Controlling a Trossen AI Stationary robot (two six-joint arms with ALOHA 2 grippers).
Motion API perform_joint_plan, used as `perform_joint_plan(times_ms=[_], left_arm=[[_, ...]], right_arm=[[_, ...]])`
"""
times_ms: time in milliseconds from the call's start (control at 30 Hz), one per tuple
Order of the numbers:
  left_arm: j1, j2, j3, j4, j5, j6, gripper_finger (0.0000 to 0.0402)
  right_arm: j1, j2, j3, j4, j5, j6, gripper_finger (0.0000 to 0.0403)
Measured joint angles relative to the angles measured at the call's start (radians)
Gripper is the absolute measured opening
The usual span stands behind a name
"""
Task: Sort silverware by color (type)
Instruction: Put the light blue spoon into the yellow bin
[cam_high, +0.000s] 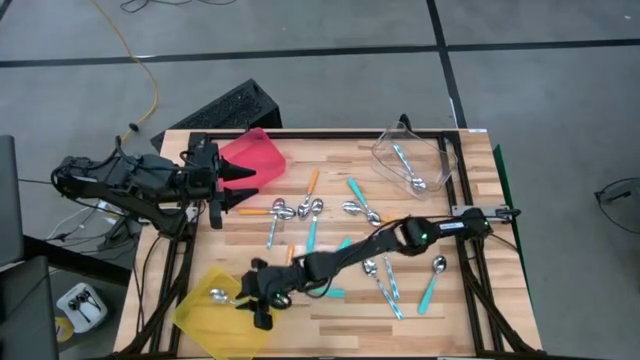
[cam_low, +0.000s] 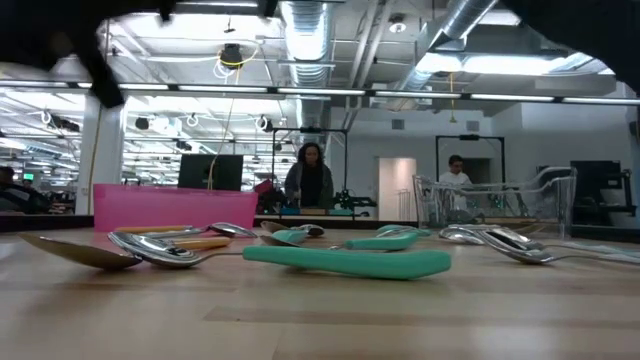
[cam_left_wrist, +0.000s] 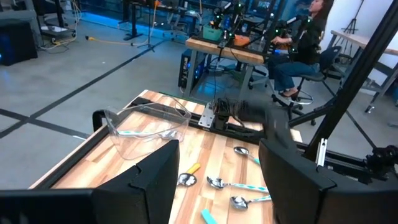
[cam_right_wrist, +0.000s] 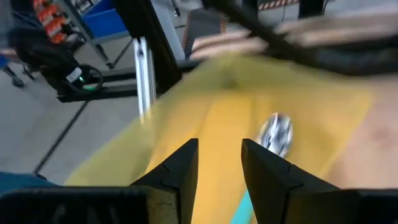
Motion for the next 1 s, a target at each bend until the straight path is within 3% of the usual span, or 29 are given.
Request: perform_joint_plan(times_ms=[133,300,500,633,1000], left_arm=[[0.0,0.0,0.0,-0.04,0.0,0.0,0.0205],[0.0,-0.001,0.0,-0.054,0.0,0.0,0.0205],[0.0,-0.009,0.0,-0.098,-0.001,-0.013,0.0205],[0.0,-0.007,0.0,-0.204,0.001,-0.042,0.0205],[0.03,0.006,-0.171,-0.292,0.046,-0.037,0.0205]], right_arm=[[-0.024,-0.134,-0.001,-0.181,0.056,-0.12,0.0149],[-0.063,-0.277,-0.002,-0.518,0.226,-0.233,0.0149],[-0.099,-0.43,-0.003,-0.987,0.403,-0.23,0.0149],[-0.112,-0.524,-0.004,-1.21,0.531,-0.199,0.0149],[-0.201,-0.707,-0.004,-1.423,0.564,-0.125,0.015]])
